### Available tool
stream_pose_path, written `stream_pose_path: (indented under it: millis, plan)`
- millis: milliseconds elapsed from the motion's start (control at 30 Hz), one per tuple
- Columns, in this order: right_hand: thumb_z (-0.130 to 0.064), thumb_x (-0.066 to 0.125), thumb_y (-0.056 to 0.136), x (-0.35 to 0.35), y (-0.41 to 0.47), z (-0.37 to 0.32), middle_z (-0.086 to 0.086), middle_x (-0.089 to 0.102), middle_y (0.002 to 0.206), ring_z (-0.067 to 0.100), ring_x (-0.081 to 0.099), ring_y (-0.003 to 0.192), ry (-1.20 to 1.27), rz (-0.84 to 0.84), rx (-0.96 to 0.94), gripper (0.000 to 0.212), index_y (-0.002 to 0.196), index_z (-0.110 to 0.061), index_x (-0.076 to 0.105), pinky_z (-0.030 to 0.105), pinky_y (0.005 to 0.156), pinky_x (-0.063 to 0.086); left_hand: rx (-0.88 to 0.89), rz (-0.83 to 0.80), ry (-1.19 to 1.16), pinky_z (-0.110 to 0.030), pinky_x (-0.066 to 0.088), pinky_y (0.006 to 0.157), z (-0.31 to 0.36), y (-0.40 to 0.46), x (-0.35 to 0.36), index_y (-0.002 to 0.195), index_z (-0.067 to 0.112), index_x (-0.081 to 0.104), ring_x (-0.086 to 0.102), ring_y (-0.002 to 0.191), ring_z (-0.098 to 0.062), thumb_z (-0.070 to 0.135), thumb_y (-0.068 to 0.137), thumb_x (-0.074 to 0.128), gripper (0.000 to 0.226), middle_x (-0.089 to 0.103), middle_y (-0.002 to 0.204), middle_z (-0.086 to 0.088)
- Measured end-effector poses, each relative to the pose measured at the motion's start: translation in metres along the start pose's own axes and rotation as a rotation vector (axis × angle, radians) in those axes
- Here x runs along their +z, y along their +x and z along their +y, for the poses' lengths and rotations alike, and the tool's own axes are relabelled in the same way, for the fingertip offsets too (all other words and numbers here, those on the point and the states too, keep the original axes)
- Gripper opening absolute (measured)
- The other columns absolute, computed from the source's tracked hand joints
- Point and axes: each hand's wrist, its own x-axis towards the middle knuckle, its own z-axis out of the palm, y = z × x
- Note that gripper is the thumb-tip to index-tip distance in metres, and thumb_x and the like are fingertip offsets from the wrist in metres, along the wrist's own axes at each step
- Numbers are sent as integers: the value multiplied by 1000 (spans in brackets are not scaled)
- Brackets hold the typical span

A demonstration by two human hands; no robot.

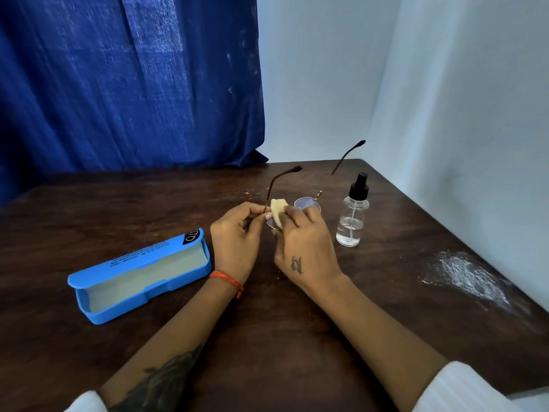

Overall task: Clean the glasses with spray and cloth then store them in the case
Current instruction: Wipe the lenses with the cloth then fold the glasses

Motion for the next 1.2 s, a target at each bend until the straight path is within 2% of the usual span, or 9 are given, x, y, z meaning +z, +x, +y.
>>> stream_pose_path:
  millis: [100, 167, 367, 600, 767, 867, 967, 1100, 1200]
  plan:
    - [-6, 67, 68, 8, -1, 0, 19, 69, 95, 28, 59, 76, -17, -97, 11, 28, 94, 5, 68, 34, 70, 50, 5, 2, 4, -13, 51, 71, -1, -2, 2, 86, 21, 67, 64, 75, -4, 4, 79, 67, 18, 67, 80, 7]
    - [-1, 63, 71, 11, -2, 1, 18, 68, 103, 29, 58, 80, 93, -125, 31, 32, 102, 3, 67, 26, 79, 40, -12, 17, 2, -12, 50, 69, -1, -2, 2, 85, 24, 65, 64, 74, -4, 4, 79, 67, 21, 65, 78, 12]
    - [14, 57, 58, 3, 0, 2, 2, 73, 93, 21, 60, 79, 471, -48, 66, 41, 88, -9, 73, 6, 81, 34, -149, 51, -81, -7, 48, 68, -1, 0, -1, 84, 25, 64, 63, 75, 6, 7, 80, 67, 18, 62, 77, 21]
    - [13, 54, 57, 2, 1, 16, -2, 74, 89, 17, 65, 80, 565, 14, 53, 32, 69, -12, 71, 24, 79, 45, -185, 115, -121, -9, 50, 68, -4, 8, -8, 84, 17, 67, 63, 72, 2, 7, 80, 67, 11, 66, 79, 9]
    - [7, 52, 57, -3, 2, 22, 2, 71, 81, 15, 62, 77, 527, 224, 214, 27, 67, -10, 70, 20, 69, 47, -135, 134, -63, -8, 49, 72, -5, 12, -14, 90, 12, 69, 64, 77, 1, 8, 81, 66, 10, 67, 85, 5]
    - [10, 49, 59, -5, 4, 24, 8, 56, 94, 13, 53, 87, 528, 419, 400, 25, 70, -4, 67, 13, 66, 41, -153, 160, -73, -8, 49, 72, -6, 14, -17, 89, 16, 68, 64, 77, 1, 8, 81, 65, 12, 67, 84, 6]
    - [13, 57, 68, -1, 6, 28, 1, 52, 109, 12, 50, 109, 679, 326, 636, 25, 76, -9, 66, 13, 71, 41, -177, 157, -107, -9, 50, 72, -5, 15, -19, 88, 20, 66, 63, 77, 4, 8, 81, 65, 14, 66, 83, 8]
    - [8, 62, 75, -2, 7, 27, -3, 65, 81, -4, 53, 67, 863, 165, 755, 27, 83, -17, 68, 11, 56, 38, -245, 133, -156, -22, 55, 78, -5, 14, -17, 88, 20, 66, 66, 82, -8, 12, 82, 66, 10, 69, 87, 2]
    - [9, 65, 73, -4, 7, 27, -8, 64, 74, -5, 51, 61, 903, 194, 796, 33, 77, -24, 68, 8, 54, 38, -379, 128, -285, -35, 54, 86, -4, 13, -15, 91, 22, 66, 66, 90, -13, 14, 81, 67, 13, 69, 93, 0]
